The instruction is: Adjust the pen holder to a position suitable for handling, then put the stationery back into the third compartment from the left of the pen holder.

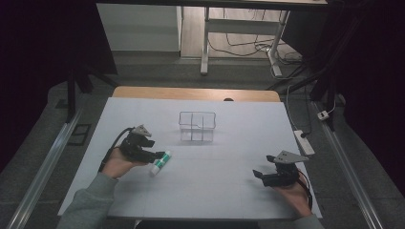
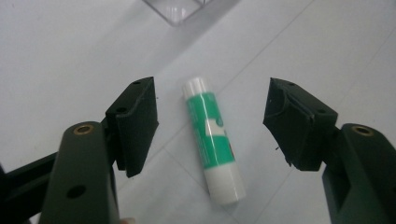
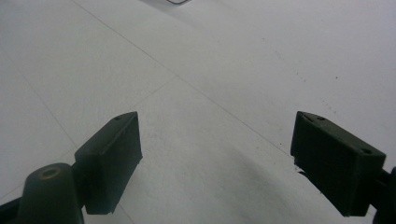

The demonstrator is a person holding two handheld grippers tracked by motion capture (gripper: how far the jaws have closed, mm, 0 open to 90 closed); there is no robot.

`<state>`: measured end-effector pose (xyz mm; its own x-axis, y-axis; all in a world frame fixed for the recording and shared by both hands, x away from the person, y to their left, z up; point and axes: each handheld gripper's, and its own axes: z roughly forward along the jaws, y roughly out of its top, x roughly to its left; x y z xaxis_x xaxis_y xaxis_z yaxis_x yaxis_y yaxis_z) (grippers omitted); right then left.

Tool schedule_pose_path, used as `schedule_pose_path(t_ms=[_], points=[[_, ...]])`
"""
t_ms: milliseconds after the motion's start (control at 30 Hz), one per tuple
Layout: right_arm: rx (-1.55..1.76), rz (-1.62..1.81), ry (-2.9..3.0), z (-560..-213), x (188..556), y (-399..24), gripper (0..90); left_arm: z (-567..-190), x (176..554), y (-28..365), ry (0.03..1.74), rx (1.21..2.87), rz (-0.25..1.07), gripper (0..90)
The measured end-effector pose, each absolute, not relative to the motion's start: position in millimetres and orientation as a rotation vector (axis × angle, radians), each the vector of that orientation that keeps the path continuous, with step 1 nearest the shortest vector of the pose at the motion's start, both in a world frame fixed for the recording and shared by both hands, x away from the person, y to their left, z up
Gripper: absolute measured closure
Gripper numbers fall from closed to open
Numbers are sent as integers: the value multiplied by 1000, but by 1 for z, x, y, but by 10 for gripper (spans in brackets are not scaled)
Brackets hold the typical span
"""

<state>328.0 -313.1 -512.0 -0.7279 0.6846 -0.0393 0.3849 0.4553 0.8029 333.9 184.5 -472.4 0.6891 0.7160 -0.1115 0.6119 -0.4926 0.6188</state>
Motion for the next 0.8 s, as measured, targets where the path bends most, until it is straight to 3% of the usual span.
schedule_pose_path(t_ms=[800], points=[[903,1164,2353,-512,328,-313,156,-499,316,185,1086,2336,230,314]])
